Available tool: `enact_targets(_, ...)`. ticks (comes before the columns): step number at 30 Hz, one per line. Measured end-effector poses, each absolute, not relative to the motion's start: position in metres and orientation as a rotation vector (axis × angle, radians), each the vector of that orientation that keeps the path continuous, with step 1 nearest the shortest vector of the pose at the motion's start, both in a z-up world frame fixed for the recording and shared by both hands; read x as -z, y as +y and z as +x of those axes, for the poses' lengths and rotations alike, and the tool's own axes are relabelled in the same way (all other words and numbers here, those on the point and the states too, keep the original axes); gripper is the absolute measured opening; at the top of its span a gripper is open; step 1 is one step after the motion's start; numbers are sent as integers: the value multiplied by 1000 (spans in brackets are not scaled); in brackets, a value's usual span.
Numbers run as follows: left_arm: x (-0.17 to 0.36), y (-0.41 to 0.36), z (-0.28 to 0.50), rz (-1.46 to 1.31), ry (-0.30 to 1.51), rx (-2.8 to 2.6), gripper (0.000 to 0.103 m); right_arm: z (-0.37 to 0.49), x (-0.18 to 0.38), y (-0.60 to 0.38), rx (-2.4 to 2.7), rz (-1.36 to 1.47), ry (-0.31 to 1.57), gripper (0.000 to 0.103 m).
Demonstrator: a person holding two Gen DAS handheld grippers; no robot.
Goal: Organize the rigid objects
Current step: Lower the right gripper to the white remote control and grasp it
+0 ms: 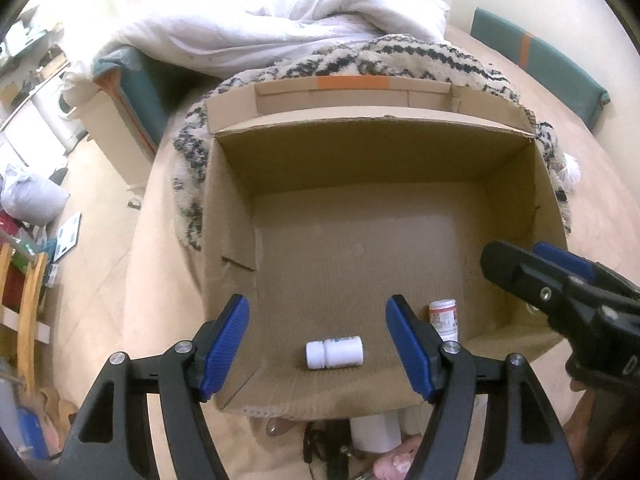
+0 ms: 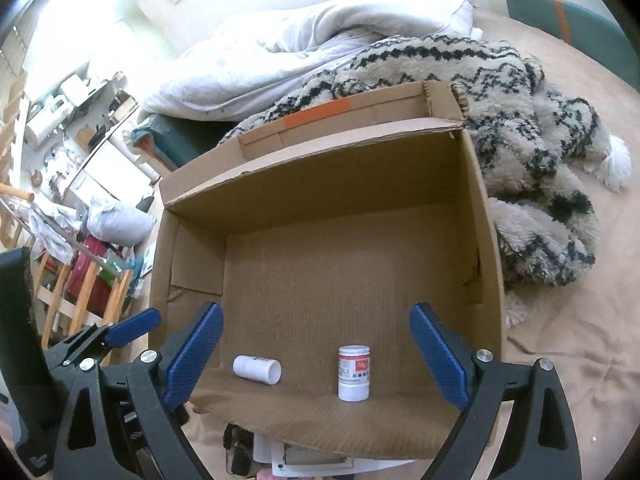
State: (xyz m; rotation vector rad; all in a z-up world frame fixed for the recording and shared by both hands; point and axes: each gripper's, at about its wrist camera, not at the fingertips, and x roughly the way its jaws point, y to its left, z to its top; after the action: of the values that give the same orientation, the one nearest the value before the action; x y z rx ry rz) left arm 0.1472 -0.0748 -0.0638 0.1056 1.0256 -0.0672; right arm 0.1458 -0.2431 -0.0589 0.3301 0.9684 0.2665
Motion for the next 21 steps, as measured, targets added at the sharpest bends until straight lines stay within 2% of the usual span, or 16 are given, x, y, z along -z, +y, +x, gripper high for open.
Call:
enact_targets(12, 47, -38, 113, 60, 1014, 8, 68, 115, 46, -245, -253, 309, 948, 100)
enact_targets(21, 57, 0, 85, -20, 1041, -60, 68, 78, 61, -251, -235, 385, 1003, 100)
